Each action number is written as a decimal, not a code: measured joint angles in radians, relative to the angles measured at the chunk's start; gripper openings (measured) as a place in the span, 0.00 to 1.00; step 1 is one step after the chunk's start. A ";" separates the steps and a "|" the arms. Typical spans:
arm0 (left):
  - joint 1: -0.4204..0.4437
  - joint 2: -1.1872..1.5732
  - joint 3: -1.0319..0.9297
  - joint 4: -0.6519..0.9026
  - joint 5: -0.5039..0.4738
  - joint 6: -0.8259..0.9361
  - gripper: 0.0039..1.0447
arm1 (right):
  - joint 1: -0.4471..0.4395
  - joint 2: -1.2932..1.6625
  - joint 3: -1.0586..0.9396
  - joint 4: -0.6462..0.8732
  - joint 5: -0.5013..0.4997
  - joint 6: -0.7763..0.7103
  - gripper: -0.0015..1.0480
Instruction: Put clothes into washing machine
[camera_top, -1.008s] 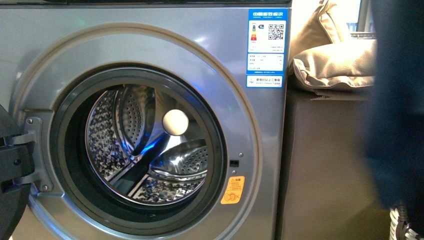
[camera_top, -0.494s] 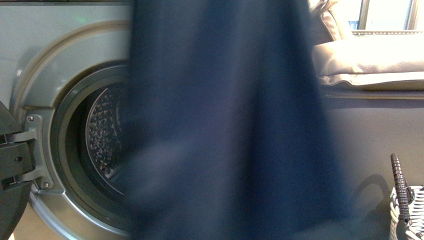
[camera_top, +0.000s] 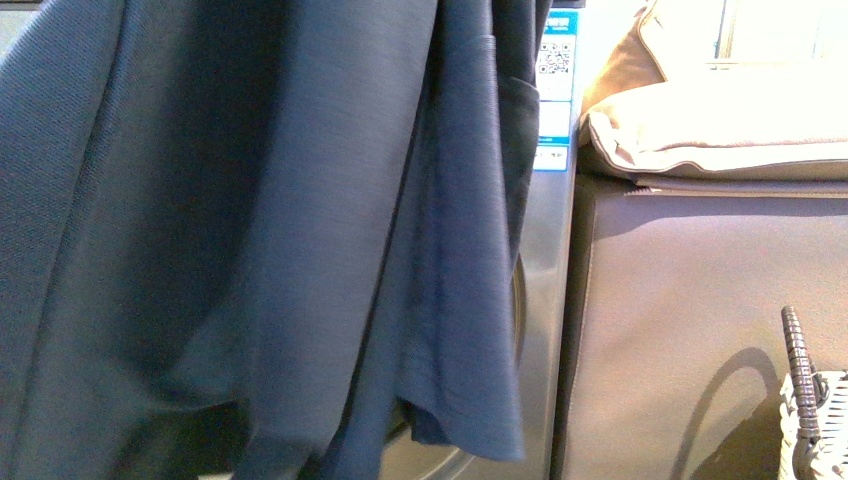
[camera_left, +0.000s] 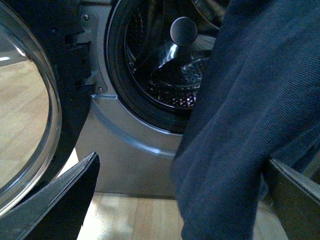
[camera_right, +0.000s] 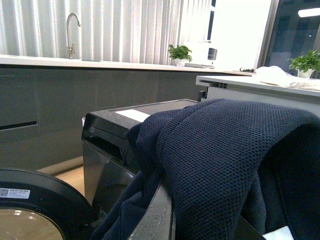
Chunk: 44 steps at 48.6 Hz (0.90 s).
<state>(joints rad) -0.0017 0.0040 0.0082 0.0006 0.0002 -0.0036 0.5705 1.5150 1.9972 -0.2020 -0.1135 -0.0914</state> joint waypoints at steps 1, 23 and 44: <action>0.000 0.000 0.000 0.000 0.000 0.000 0.94 | 0.000 0.000 0.000 0.000 0.000 0.000 0.05; 0.000 0.000 0.000 0.000 0.000 0.000 0.94 | 0.000 0.000 0.000 0.000 0.002 -0.003 0.05; 0.122 0.106 0.006 0.065 0.240 -0.253 0.94 | 0.000 0.000 0.000 0.000 0.002 -0.003 0.05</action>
<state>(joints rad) 0.1207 0.1097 0.0147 0.0658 0.2405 -0.2562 0.5701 1.5150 1.9972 -0.2020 -0.1112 -0.0944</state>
